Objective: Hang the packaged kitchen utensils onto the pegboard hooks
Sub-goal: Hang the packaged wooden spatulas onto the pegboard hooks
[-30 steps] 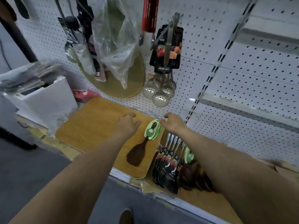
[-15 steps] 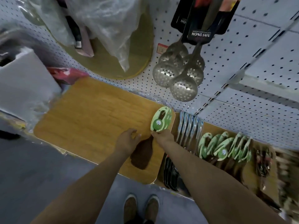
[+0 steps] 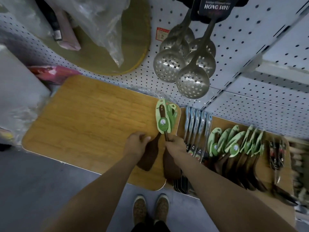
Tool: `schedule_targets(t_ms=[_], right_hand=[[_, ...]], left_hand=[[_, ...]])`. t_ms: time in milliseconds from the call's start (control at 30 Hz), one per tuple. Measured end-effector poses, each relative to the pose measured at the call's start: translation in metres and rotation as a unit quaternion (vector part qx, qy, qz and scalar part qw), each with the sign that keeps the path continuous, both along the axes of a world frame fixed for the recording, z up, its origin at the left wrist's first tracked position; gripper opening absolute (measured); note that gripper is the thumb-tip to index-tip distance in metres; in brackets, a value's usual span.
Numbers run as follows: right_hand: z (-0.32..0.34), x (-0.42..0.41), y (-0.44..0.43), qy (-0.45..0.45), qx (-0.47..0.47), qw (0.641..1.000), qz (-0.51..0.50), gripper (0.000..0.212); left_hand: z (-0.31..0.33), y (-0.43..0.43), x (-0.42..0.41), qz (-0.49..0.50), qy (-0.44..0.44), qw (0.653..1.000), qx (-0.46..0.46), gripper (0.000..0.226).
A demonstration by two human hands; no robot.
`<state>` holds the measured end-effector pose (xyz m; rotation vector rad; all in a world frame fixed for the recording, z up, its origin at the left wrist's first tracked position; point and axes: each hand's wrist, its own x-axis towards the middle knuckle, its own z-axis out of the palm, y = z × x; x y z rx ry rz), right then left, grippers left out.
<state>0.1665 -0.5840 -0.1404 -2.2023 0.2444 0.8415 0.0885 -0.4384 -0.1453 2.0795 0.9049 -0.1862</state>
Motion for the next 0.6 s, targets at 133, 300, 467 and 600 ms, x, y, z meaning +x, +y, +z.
schedule_targets(t_ms=[133, 300, 467, 600], right_hand=[[0.001, -0.006, -0.024, -0.012, 0.077, 0.996, -0.044, 0.016], [0.012, -0.02, -0.05, -0.017, 0.135, 0.986, -0.095, 0.014], [0.03, -0.039, -0.081, 0.013, 0.188, 0.971, -0.146, 0.013], [0.049, -0.049, -0.109, 0.017, 0.211, 0.955, -0.207, 0.009]], left_hand=[[-0.012, -0.015, 0.027, -0.002, 0.007, 1.0, -0.002, 0.04], [-0.027, -0.033, 0.046, -0.039, 0.05, 0.996, 0.06, 0.037], [-0.016, -0.041, 0.036, -0.039, 0.093, 0.993, 0.054, 0.019], [-0.004, -0.064, 0.009, 0.045, 0.058, 0.995, -0.073, 0.018]])
